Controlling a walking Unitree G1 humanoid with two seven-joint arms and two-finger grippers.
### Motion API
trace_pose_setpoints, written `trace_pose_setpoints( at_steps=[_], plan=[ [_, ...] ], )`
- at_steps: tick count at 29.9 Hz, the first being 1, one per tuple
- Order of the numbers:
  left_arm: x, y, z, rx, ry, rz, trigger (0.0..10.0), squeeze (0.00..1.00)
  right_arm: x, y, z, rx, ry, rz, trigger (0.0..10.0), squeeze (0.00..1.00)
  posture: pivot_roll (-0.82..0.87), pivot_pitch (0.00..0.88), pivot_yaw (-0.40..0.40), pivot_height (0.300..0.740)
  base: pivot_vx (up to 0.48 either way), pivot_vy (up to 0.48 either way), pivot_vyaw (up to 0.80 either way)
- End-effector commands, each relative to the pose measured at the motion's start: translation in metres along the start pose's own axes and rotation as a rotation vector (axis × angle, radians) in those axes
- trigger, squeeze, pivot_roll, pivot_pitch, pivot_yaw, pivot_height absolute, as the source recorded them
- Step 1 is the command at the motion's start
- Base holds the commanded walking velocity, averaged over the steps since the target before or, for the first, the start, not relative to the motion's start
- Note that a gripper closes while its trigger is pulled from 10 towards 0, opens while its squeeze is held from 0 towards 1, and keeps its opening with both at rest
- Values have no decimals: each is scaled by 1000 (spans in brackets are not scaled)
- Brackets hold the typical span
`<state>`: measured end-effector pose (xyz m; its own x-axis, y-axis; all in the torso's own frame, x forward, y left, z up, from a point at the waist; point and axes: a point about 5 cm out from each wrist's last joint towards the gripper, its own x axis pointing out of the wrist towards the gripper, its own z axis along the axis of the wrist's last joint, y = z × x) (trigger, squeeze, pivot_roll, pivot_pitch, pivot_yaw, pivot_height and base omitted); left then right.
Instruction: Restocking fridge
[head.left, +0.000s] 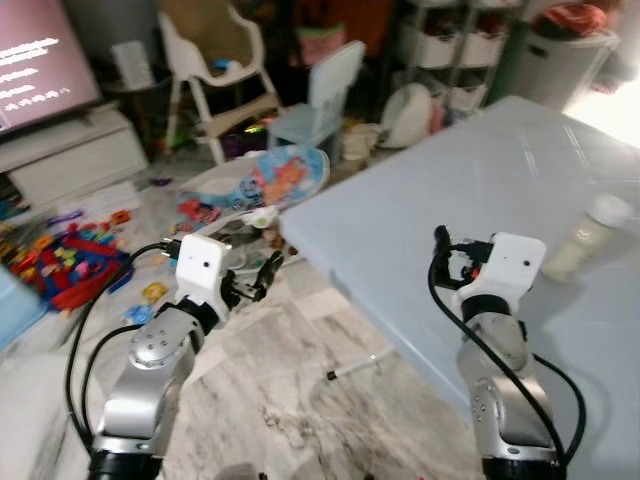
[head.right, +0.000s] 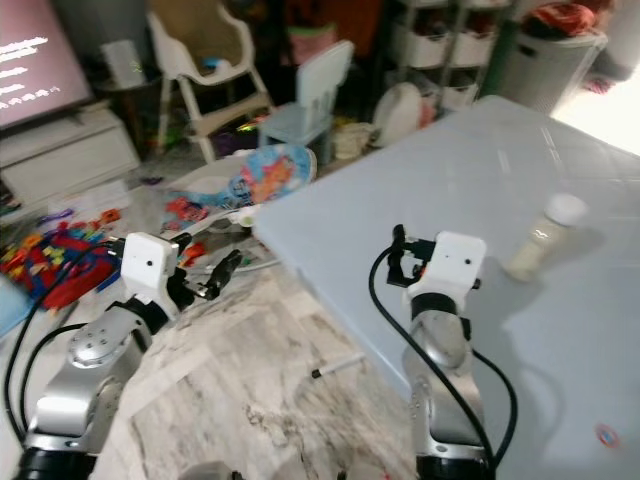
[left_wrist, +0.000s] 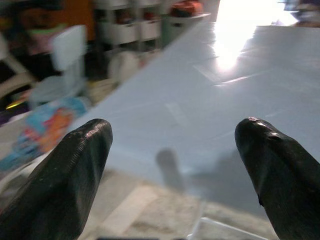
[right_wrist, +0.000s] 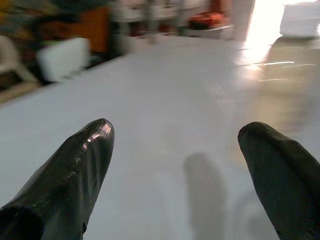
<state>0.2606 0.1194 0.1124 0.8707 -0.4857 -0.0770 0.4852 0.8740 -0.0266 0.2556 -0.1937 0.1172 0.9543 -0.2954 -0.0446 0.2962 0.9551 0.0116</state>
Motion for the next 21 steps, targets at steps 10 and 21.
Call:
trace_pose_setpoints(
  at_steps=[10, 21],
  plan=[
    [-1, 8, 4, 39, -4, 14, 10000, 0, -2, 9, 3, -9, -17, 16, 10000, 0, 32, 0, 8, 740, 0, 0, -800],
    [0, 6, 5, 35, -19, -16, 10000, 0, 5, 5, 10, -48, -56, 10, 10000, 0, 31, 0, 11, 740, 50, 0, -509]
  ],
)
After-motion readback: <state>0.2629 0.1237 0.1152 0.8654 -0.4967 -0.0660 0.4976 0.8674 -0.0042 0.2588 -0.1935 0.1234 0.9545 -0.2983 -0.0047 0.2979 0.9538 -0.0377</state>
